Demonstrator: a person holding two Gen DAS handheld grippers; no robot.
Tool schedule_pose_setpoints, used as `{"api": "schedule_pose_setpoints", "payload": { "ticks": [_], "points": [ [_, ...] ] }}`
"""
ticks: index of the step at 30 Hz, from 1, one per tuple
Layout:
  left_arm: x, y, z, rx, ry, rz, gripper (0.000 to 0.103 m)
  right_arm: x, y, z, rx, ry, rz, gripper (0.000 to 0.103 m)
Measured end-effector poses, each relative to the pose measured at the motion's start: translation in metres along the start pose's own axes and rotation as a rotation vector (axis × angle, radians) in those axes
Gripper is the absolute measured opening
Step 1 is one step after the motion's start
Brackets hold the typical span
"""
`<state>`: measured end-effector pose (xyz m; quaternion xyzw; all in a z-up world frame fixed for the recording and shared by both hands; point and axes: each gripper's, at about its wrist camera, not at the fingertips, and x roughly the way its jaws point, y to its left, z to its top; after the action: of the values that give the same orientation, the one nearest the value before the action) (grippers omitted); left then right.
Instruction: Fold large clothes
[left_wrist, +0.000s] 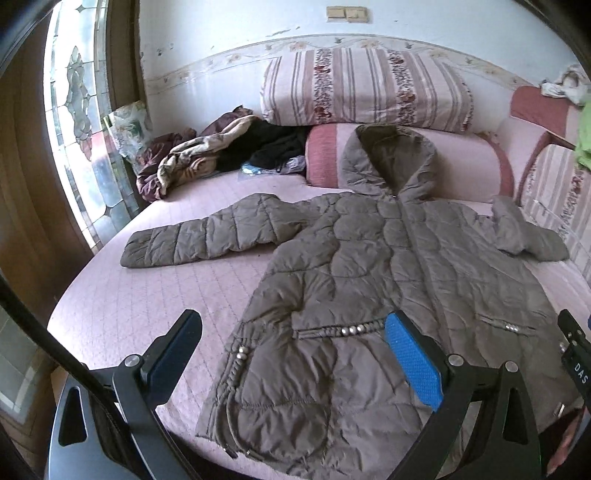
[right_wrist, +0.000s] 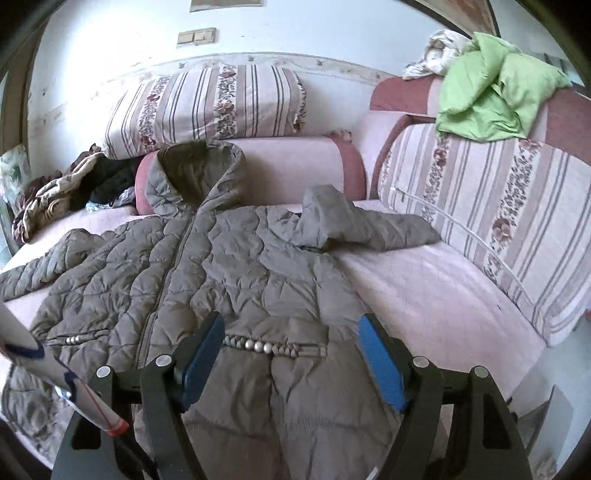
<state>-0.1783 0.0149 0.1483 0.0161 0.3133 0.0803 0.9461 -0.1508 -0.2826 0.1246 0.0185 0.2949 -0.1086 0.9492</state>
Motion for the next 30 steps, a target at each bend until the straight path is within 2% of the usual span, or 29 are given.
{"api": "schedule_pose_setpoints", "payload": {
  "ticks": [5, 9, 15, 23, 30],
  "points": [
    [-0.015, -0.002, -0.006, 0.011, -0.011, -0.026, 0.100, -0.018, -0.003, -0.001, 0.038, 0.033, 0.029, 0.079],
    [-0.021, 0.000, -0.008, 0.005, -0.019, -0.039, 0.100, -0.033, 0.003, -0.002, 0.030, 0.021, 0.029, 0.080],
    [-0.031, 0.003, -0.005, -0.002, -0.050, -0.020, 0.100, -0.062, 0.013, 0.009, 0.002, -0.076, -0.006, 0.083],
    [-0.039, 0.018, 0.009, 0.001, -0.084, -0.009, 0.100, -0.078, 0.026, 0.027, -0.054, -0.142, -0.014, 0.083],
    [-0.027, 0.043, 0.026, 0.028, -0.099, 0.042, 0.100, -0.078, 0.047, 0.042, -0.090, -0.106, 0.063, 0.083]
  ]
}}
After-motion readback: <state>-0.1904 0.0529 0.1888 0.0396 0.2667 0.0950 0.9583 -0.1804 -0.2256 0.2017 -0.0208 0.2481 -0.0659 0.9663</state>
